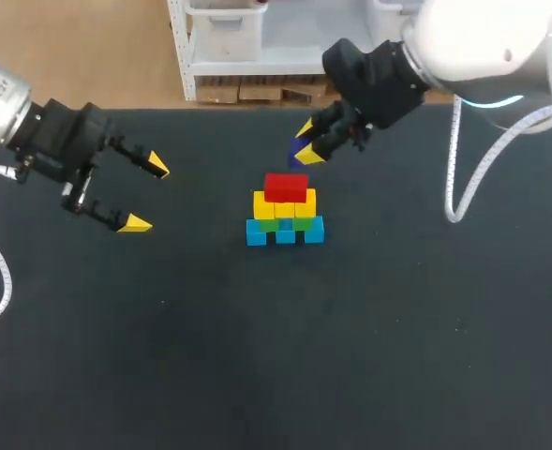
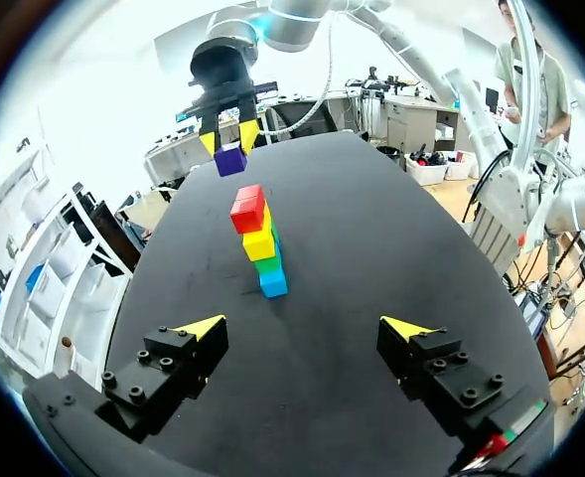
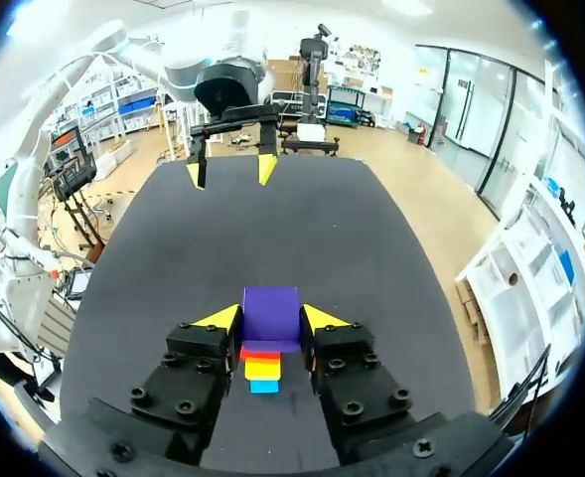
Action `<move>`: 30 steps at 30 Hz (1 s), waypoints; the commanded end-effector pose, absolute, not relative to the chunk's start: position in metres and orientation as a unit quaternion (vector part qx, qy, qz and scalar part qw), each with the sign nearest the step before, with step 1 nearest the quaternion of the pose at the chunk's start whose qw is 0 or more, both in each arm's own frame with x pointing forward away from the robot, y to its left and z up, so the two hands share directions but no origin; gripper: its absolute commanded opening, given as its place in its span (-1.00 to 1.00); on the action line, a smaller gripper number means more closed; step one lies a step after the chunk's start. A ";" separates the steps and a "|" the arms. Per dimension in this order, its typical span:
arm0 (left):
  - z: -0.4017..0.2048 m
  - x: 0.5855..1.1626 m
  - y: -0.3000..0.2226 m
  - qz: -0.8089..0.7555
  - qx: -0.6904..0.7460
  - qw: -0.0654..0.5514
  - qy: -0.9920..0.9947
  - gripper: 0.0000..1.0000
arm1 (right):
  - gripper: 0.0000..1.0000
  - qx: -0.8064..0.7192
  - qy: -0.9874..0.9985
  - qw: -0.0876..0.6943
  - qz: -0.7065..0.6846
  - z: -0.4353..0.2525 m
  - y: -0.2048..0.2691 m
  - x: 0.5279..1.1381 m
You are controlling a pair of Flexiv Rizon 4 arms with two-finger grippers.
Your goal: Place the blue cubes, place green cubes on the blue cubes, place the yellow cubes on the green cubes, then place the red cubes on the yellow cubes, and place purple cube on the red cubes.
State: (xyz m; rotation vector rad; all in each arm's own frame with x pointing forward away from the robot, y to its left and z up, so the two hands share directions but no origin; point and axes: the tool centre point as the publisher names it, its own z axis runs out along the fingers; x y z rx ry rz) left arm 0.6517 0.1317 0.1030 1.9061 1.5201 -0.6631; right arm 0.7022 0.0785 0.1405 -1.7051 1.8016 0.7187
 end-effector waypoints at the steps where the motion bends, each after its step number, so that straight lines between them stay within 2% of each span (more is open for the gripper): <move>1: 0.102 0.652 0.133 -0.250 0.720 0.304 0.572 1.00 | -1.00 -0.633 0.674 0.270 0.268 0.135 0.082 0.705; 30: 0.102 0.652 0.133 -0.250 0.720 0.304 0.572 1.00 | -1.00 -0.628 0.681 0.254 0.279 0.116 0.093 0.684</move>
